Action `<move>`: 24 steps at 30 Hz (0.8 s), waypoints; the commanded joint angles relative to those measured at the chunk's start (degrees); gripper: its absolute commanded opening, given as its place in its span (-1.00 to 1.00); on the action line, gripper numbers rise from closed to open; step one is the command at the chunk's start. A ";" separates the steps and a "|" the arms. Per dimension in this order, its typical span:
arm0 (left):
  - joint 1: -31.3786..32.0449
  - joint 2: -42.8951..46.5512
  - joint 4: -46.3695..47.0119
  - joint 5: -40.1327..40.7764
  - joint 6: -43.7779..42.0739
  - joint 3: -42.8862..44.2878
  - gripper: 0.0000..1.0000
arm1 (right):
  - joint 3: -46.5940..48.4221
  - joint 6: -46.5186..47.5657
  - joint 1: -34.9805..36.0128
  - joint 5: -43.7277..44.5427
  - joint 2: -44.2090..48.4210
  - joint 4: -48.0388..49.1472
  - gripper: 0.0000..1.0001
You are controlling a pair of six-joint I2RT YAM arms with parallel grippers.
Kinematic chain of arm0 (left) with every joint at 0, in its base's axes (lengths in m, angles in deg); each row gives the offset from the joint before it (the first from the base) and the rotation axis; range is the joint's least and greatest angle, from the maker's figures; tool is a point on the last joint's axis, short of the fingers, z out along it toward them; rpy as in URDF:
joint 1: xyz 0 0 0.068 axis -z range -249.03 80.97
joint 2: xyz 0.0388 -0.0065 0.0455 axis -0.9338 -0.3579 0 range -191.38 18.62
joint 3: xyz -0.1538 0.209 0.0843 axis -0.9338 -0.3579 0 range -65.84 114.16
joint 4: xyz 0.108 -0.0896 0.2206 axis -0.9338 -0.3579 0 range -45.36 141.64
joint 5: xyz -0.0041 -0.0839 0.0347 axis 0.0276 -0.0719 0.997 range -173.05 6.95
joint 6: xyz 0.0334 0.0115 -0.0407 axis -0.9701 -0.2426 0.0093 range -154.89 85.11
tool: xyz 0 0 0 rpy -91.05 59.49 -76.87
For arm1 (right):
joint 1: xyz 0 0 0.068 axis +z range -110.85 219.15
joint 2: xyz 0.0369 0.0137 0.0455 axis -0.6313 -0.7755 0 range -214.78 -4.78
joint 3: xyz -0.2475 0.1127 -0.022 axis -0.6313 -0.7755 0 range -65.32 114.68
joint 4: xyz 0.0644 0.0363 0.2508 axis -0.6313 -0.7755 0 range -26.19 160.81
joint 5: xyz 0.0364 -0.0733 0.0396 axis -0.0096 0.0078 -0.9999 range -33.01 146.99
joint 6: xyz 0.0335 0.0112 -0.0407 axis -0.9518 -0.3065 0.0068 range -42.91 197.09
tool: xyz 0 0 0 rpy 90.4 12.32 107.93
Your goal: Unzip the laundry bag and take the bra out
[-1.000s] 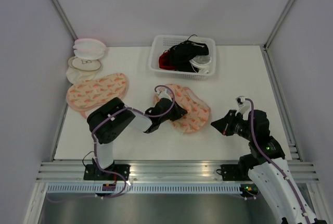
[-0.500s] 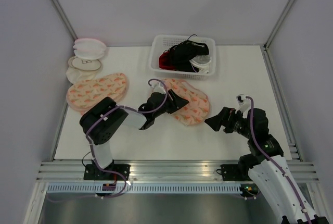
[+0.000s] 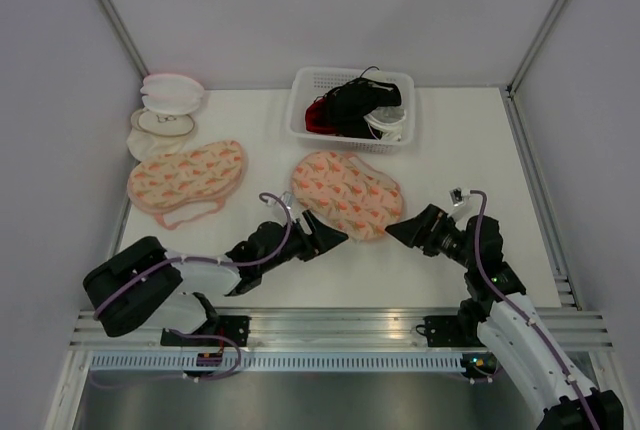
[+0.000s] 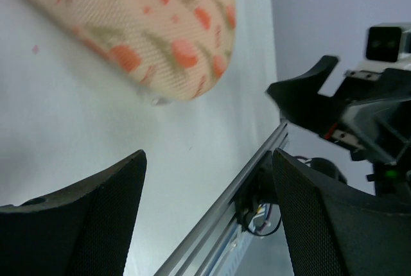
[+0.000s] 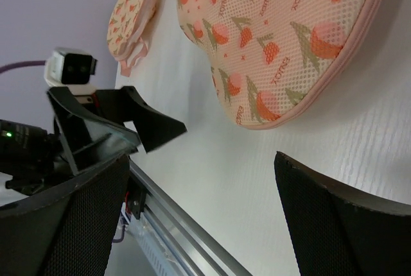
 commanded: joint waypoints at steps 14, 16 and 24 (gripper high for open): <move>6.45 -24.68 16.46 25.55 21.26 3.89 0.75 | 5.49 4.27 0.35 6.01 4.18 -5.94 0.96; 6.45 -27.68 19.01 26.51 22.15 5.39 0.75 | 5.85 4.89 0.35 6.27 4.27 -7.00 0.96; 5.92 -36.74 20.96 26.08 23.65 9.44 -0.02 | 5.76 5.77 0.35 6.80 4.27 -9.19 0.96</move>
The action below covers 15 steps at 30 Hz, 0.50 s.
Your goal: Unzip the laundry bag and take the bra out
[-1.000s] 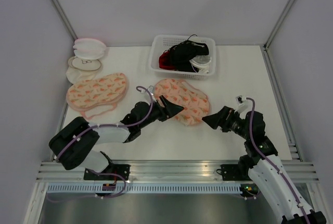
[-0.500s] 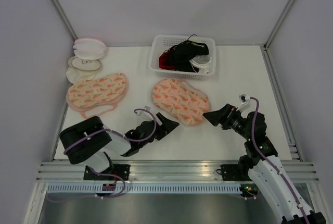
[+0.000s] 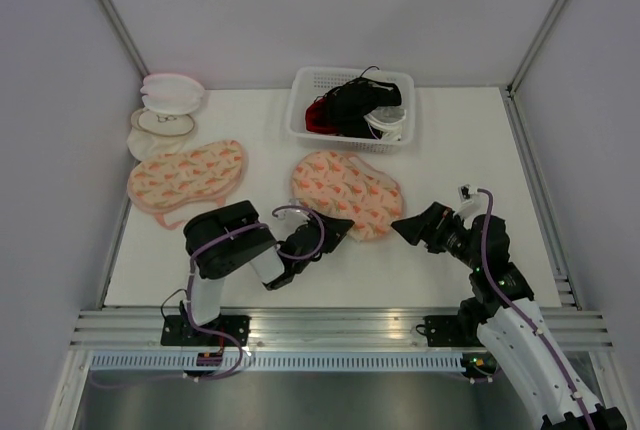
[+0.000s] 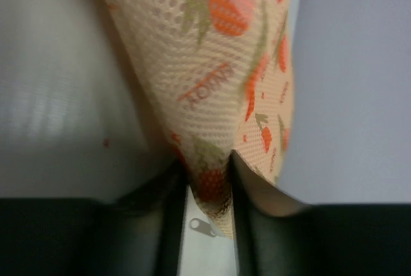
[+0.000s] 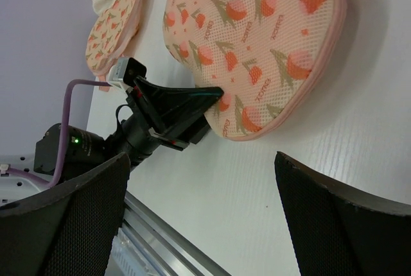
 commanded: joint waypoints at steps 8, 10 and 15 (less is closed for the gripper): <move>-1.12 -4.71 5.06 -0.49 1.44 -0.07 -0.95 | 0.68 1.86 0.54 -3.36 -0.19 0.75 0.69; -1.21 -4.10 6.82 -1.98 1.52 -0.33 -0.95 | 1.30 3.70 1.33 -4.16 -1.07 0.32 0.56; -1.12 0.02 7.09 -3.39 3.89 -1.74 -0.95 | 3.94 6.70 9.50 2.95 -4.93 -3.11 0.41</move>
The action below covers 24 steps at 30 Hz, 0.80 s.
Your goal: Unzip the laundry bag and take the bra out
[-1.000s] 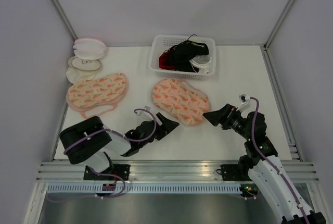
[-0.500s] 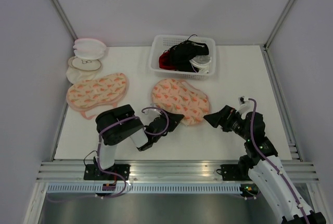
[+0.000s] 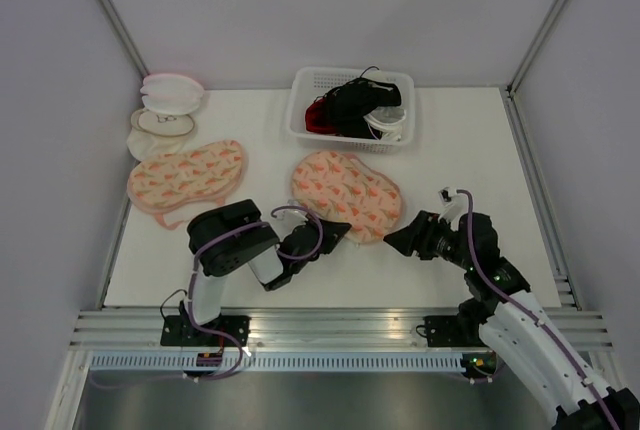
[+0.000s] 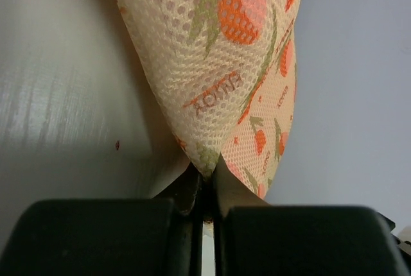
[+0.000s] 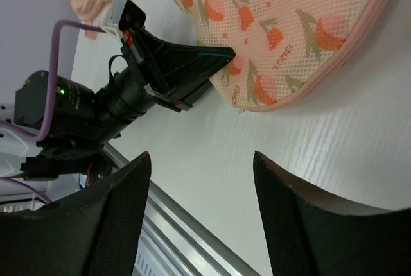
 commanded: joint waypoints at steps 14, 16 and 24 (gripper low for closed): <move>0.30 24.80 -23.54 -3.16 8.18 2.19 -0.95 | 6.98 2.90 32.34 36.04 -18.66 10.17 0.37; 0.39 25.24 -22.85 -3.16 9.06 1.31 -0.95 | 7.15 2.28 35.32 40.25 -19.72 12.46 0.37; 0.21 24.54 -18.36 -3.86 11.26 -1.41 -0.95 | 7.24 1.40 41.84 48.53 -23.76 18.80 0.38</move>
